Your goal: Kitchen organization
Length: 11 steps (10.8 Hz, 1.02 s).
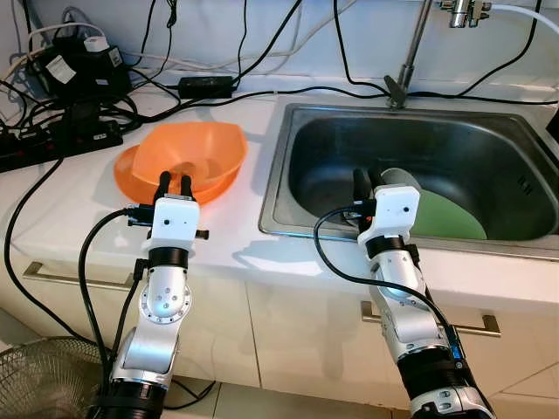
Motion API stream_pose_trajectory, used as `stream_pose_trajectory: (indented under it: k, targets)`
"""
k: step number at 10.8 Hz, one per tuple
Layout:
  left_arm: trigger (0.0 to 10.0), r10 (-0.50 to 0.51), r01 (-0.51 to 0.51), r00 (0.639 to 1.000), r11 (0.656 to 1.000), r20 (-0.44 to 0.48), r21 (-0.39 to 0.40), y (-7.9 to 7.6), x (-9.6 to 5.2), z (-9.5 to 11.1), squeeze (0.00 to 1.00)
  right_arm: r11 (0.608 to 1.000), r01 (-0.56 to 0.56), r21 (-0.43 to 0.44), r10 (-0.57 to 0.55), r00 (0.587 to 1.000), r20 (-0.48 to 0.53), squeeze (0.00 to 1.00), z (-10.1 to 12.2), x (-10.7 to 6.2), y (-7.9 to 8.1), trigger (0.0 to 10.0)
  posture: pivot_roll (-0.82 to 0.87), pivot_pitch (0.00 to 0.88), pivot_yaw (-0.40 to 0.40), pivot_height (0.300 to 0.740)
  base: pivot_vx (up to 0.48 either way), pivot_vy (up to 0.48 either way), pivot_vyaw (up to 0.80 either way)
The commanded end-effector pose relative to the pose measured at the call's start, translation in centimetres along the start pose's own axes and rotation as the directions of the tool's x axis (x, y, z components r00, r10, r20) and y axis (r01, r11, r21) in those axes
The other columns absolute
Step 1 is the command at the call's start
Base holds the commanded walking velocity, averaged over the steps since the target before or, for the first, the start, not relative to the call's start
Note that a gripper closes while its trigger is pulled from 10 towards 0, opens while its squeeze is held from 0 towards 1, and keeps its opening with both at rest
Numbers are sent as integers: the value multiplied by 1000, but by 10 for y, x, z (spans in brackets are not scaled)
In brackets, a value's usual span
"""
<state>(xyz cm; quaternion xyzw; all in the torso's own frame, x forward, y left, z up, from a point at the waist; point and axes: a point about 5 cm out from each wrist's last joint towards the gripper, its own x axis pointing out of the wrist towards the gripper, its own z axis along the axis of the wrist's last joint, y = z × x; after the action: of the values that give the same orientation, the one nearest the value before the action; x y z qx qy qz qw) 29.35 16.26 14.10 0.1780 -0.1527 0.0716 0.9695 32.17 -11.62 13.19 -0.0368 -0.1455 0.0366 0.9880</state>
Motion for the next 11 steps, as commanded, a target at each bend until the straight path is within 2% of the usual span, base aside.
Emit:
stream_pose_trajectory:
  k: [1, 4, 5, 6, 8, 9, 10, 11]
  targets:
    - [0, 19, -19, 1000, 1000, 12, 2, 3, 4, 2, 0, 1000, -12, -2, 12, 999, -33, 0, -6, -1, 4, 10000, 99, 0, 42, 740, 0, 0, 0]
    - [0, 3, -6, 997, 999, 83, 34, 1, 8, 15, 0, 1000, -12, 1, 12, 999, -36, 0, -7, -1, 5, 10000, 100, 0, 42, 740, 0, 0, 0]
    - [0, -15, 8, 989, 999, 145, 47, -1, 13, 28, 0, 1000, -9, 1, 9, 999, -36, 0, -7, -1, 5, 10000, 101, 0, 43, 740, 0, 0, 0]
    - [0, -22, 14, 986, 999, 167, 49, -2, 14, 33, 0, 1000, -9, 1, 9, 999, -36, 0, -7, -1, 5, 10000, 101, 0, 43, 740, 0, 0, 0]
    - [0, -73, 48, 955, 995, 286, 93, -10, 19, 58, 0, 1000, -6, 3, 6, 999, -34, 0, -6, -1, 5, 10000, 102, 0, 44, 740, 0, 0, 0]
    - [1490, -97, 69, 945, 992, 311, 103, -15, 21, 65, 0, 1000, -6, 3, 6, 999, -35, 0, -7, -1, 5, 10000, 102, 0, 44, 740, 0, 0, 0]
    - [10000, -98, 76, 948, 994, 302, 83, -16, 21, 66, 0, 1000, -6, 3, 6, 999, -35, 0, -7, -1, 5, 10000, 100, 0, 46, 740, 0, 0, 0]
    - [10000, -96, 77, 948, 994, 303, 74, -17, 19, 66, 0, 1000, -4, 4, 4, 999, -35, 0, -7, -1, 5, 10000, 101, 0, 46, 740, 0, 0, 0]
